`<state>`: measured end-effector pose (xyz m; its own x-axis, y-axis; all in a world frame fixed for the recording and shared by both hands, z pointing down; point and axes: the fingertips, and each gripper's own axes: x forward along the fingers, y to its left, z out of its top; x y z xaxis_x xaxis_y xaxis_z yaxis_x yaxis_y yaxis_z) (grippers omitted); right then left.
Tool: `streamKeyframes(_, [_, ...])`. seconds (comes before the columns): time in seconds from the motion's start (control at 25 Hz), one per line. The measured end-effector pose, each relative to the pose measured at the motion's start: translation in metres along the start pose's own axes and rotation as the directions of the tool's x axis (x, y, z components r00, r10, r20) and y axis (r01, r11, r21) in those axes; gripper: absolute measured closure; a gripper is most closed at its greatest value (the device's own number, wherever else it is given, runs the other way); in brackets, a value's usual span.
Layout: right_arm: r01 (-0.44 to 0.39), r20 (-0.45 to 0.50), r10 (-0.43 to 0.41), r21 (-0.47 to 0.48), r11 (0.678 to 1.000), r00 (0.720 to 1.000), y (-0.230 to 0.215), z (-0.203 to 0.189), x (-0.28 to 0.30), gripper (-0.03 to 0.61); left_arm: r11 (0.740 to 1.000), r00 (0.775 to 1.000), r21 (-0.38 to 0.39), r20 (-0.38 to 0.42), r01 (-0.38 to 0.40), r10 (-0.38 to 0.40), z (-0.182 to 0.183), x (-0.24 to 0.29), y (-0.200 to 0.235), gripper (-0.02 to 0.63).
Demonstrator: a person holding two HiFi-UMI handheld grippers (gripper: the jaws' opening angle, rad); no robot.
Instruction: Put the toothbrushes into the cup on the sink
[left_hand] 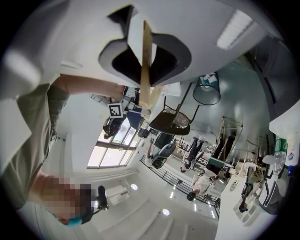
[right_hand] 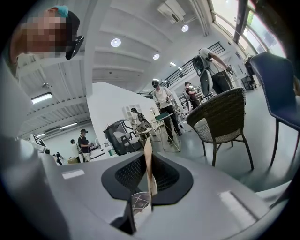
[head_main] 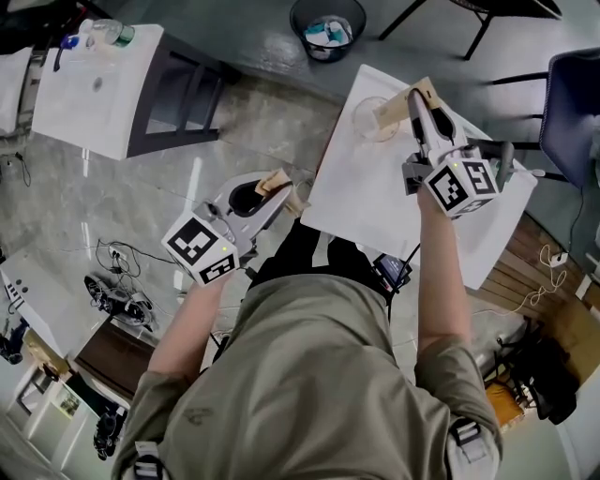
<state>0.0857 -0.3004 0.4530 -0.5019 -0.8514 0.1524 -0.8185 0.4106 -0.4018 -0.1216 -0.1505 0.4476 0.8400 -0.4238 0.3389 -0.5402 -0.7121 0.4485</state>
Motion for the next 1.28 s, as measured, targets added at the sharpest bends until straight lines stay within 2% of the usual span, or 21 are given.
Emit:
streamKeyframes(0.48, [-0.013, -0.002, 0.013, -0.02, 1.0, 1.0, 0.0018, -0.0045, 0.0016, 0.529, 1.0, 1.0, -0.003, 0.002, 0.001, -0.001, 0.0014, 0.0046, -0.0004, 0.555])
streamKeyframes(1.28, [0.007, -0.031, -0.007, 0.003, 1.0, 0.999, -0.0061, -0.0082, -0.002, 0.523, 1.0, 1.0, 0.007, 0.019, 0.008, -0.008, 0.0072, 0.0072, -0.006, 0.555])
